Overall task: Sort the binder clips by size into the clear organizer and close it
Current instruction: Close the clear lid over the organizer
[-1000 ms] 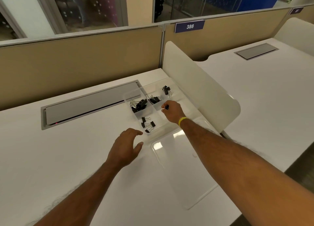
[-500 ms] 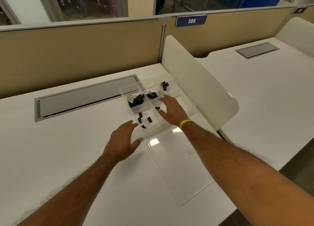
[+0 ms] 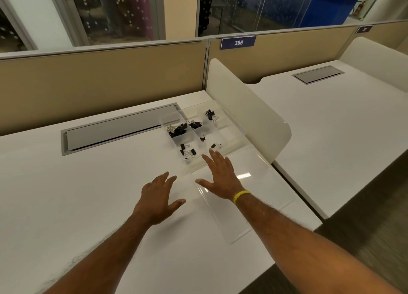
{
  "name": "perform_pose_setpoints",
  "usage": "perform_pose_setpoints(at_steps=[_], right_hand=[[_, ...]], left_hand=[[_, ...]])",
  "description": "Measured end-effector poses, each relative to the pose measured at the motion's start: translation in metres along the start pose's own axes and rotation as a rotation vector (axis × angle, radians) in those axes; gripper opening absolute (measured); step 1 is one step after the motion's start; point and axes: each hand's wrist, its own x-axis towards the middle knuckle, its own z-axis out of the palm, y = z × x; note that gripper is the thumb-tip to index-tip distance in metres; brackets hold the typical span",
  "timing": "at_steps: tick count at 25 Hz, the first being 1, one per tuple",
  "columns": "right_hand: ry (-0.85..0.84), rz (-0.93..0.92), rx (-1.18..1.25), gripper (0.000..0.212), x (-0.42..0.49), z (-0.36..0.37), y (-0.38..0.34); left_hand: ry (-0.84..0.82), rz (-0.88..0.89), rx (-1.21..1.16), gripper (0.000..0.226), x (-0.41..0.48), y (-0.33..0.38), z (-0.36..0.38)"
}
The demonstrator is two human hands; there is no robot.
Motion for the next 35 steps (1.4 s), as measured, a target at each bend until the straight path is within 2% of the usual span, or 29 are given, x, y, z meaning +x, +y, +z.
perform_pose_setpoints(at_steps=[6,12,15,24,30,35], right_hand=[[-0.061,0.083,-0.007,0.084,-0.073,0.025,-0.023],[-0.065,0.144,-0.028,0.091,-0.124,0.038,-0.034],[-0.055,0.158,-0.035,0.082,-0.132,0.036,-0.027],[0.015,0.226,-0.024,0.073,-0.108,0.002,0.064],[0.091,0.461,0.019,0.072,-0.083,-0.013,0.136],[0.097,0.511,0.023,0.072,-0.07,-0.013,0.166]], left_hand=[[-0.021,0.04,0.03,0.078,-0.047,-0.009,0.013],[-0.076,0.08,0.066,0.077,-0.072,-0.008,0.023],[-0.086,0.089,0.082,0.078,-0.075,-0.003,0.027],[-0.122,0.032,0.068,0.08,-0.036,0.039,0.053],[-0.083,-0.057,0.011,0.081,-0.014,0.074,0.074],[-0.038,-0.084,0.021,0.082,-0.009,0.083,0.08]])
